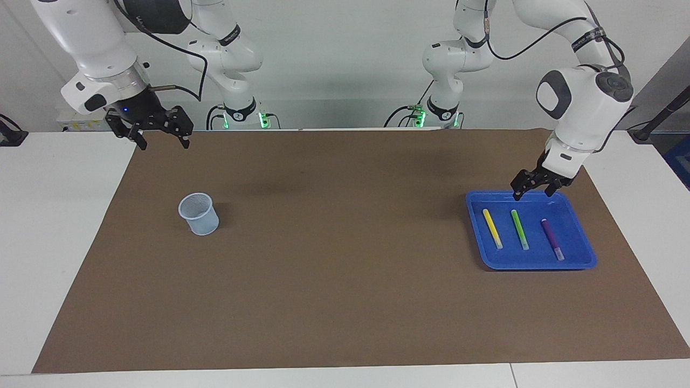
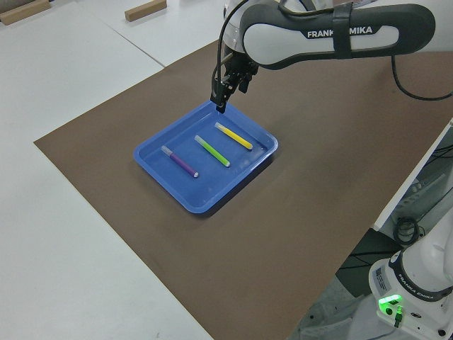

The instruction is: Transfer and insert pens with both arms

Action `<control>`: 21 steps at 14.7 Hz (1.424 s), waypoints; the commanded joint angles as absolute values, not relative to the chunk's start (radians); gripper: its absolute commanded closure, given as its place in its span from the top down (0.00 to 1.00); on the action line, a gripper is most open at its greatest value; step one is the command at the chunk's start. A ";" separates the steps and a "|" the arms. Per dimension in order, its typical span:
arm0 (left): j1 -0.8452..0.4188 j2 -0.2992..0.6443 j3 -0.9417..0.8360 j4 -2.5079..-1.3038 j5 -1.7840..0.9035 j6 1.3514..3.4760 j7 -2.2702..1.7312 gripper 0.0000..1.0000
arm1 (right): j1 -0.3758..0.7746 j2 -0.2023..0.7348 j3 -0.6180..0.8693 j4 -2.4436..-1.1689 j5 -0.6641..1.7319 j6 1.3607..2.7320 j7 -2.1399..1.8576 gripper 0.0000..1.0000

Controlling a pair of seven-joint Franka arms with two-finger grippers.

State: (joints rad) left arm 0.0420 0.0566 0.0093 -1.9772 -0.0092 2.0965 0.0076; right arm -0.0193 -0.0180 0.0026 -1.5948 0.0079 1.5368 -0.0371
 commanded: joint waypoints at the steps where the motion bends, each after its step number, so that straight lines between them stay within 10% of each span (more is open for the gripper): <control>1: 0.044 0.075 0.006 -2.019 -0.008 2.189 -0.003 1.00 | -0.025 -0.008 0.012 -1.574 -0.005 1.531 -0.127 1.00; 15: -0.028 0.256 0.006 -2.085 -0.008 2.436 -0.121 0.91 | 0.035 -0.032 0.020 -1.675 0.179 1.611 -0.052 1.00; 18: -0.026 0.268 0.006 -2.086 -0.008 2.437 -0.121 0.78 | 0.052 -0.048 0.021 -1.710 0.242 1.631 -0.003 1.00; 21: -0.028 0.268 0.006 -2.088 -0.008 2.436 -0.123 0.46 | 0.099 -0.067 0.021 -1.755 0.293 1.669 0.055 1.00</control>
